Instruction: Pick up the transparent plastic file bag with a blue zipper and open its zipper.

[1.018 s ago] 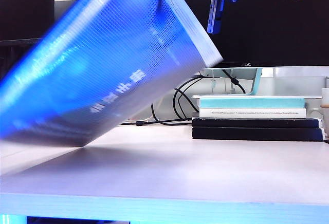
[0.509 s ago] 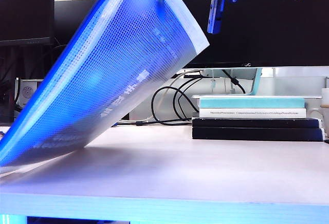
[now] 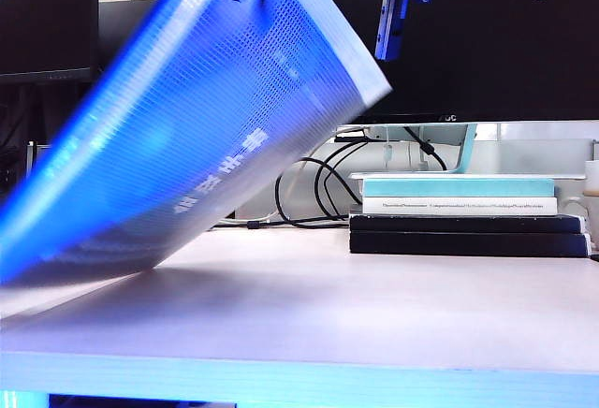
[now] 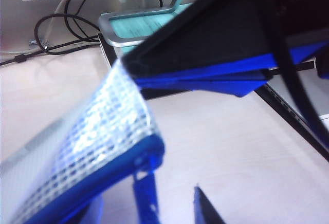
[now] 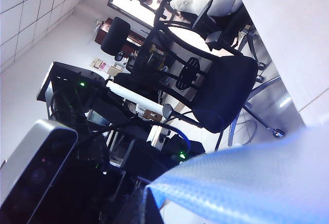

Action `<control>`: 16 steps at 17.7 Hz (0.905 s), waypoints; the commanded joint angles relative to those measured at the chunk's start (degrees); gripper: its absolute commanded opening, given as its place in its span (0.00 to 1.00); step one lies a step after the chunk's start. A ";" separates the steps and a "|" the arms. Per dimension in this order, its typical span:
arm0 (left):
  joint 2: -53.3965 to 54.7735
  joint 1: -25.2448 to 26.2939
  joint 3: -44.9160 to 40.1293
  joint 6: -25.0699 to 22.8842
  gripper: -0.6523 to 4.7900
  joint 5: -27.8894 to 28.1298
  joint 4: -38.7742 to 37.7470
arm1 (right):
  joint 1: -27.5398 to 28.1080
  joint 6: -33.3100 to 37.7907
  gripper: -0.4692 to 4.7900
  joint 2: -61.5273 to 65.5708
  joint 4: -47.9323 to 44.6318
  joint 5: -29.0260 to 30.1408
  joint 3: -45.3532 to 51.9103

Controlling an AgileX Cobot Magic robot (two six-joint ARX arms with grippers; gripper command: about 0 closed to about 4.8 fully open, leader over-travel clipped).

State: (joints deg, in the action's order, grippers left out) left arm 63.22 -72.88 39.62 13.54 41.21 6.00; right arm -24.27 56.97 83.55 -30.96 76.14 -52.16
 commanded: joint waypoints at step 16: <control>-11.89 0.26 0.20 -12.76 0.11 -7.15 -12.55 | 3.08 -32.39 0.50 -0.33 1.29 9.70 0.33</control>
State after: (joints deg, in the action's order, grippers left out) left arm 52.12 -72.64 39.55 2.42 36.62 -6.02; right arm -20.82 28.01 83.53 -30.09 85.62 -51.96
